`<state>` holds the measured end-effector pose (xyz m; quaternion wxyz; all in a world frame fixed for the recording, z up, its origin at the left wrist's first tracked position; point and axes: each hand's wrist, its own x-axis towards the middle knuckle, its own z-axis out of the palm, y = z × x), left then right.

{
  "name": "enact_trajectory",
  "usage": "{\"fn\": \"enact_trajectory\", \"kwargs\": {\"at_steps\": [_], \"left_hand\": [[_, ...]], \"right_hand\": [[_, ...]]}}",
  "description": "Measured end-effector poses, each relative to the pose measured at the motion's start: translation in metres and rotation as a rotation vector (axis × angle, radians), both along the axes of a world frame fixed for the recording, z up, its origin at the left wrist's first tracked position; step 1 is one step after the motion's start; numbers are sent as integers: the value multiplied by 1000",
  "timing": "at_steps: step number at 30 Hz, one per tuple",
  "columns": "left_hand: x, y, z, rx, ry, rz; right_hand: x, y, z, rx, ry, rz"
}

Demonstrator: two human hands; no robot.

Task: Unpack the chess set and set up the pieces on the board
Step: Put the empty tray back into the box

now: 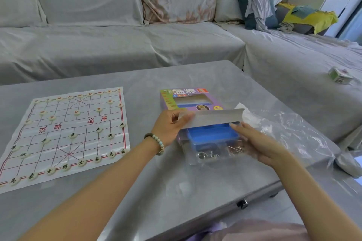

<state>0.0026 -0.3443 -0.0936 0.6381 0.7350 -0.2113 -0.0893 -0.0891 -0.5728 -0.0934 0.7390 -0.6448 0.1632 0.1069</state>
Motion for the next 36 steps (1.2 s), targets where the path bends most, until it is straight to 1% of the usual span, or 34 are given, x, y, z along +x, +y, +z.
{"fn": "enact_trajectory", "kwargs": {"at_steps": [3, 4, 6, 9, 12, 13, 15, 17, 19, 20, 21, 23, 25, 28, 30, 33, 34, 36], "left_hand": [[9, 4, 4, -56, 42, 135], [12, 8, 5, -67, 44, 160], [16, 14, 10, -76, 36, 165], [13, 17, 16, -80, 52, 130], [10, 17, 19, -25, 59, 59], [9, 16, 21, -4, 52, 37], [8, 14, 26, -12, 63, 54], [11, 11, 37, -75, 100, 145], [18, 4, 51, -125, 129, 216], [22, 0, 58, -153, 145, 224], [23, -5, 67, -184, 167, 214], [22, -18, 81, -221, 177, 161], [15, -32, 91, -190, 141, 82], [3, -46, 98, -191, 125, -45], [-2, -50, 103, -178, 99, -112], [-3, -50, 111, -141, 112, -206], [-1, -49, 112, -122, 96, -212], [7, -41, 112, -59, 19, -143]], "right_hand": [[-3, -7, 8, 92, -96, 292], [-4, -12, 8, 69, -102, 347], [-6, -14, 7, -84, -80, 354], [3, -3, 4, -317, -102, 171], [16, 14, 2, -556, -156, -126], [18, 19, 2, -592, -166, -212], [22, 29, 3, -524, -197, -318], [23, 41, 7, -342, -262, -380], [23, 56, 8, -117, -351, -380], [23, 63, 6, -52, -389, -357], [23, 72, 4, -43, -419, -323], [26, 88, 2, -107, -469, -245], [33, 102, 6, -192, -489, -243], [44, 109, 19, -180, -508, -433], [48, 107, 27, -176, -557, -549], [53, 101, 33, -171, -601, -664], [54, 98, 34, -165, -591, -691], [57, 93, 35, -158, -571, -750]]}}
